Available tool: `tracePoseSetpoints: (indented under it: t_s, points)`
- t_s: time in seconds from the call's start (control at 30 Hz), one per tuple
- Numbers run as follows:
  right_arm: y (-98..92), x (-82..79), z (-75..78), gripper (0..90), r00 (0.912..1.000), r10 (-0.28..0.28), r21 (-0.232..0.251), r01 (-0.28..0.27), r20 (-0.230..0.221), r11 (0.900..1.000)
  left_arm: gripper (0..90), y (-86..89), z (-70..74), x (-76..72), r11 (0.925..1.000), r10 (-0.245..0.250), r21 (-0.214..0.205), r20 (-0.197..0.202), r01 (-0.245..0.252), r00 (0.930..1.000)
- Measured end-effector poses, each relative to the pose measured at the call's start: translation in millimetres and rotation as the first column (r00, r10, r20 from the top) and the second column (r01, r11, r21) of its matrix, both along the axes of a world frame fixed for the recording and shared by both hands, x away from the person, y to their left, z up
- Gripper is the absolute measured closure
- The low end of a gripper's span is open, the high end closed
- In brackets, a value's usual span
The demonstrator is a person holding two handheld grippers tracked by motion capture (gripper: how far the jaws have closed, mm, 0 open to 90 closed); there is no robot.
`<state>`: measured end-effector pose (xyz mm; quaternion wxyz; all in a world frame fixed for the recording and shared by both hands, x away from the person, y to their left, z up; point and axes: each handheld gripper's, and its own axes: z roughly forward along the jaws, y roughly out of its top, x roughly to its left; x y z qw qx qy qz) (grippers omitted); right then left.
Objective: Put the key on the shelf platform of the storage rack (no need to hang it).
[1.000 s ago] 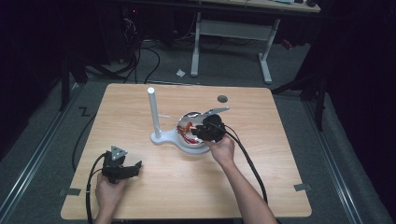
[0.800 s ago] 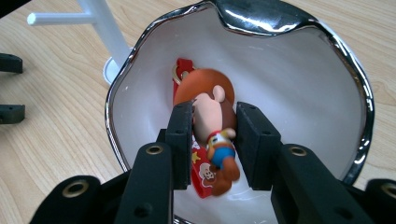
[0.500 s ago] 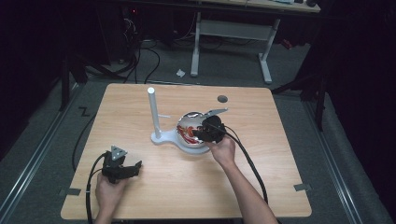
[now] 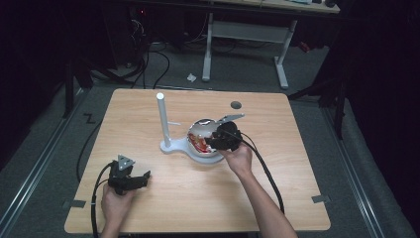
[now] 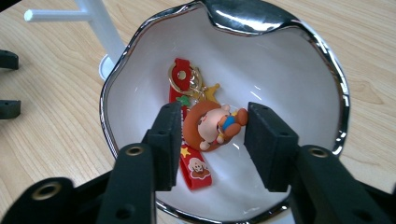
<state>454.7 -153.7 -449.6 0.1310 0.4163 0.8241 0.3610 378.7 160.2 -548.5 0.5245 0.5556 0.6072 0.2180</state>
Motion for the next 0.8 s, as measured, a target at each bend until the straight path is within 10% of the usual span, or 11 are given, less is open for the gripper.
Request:
tracePoseSetpoints:
  t_s: [0.8]
  points:
    - [-39.6, -20.1, 29.9, 50.0, 0.9926, -0.066, 0.057, 0.060, 0.102, 0.9966, 17.6, 0.0, 0.0, 0.0, 1.0000, 0.000, 0.001, 0.000, 0.000, 1.0000]
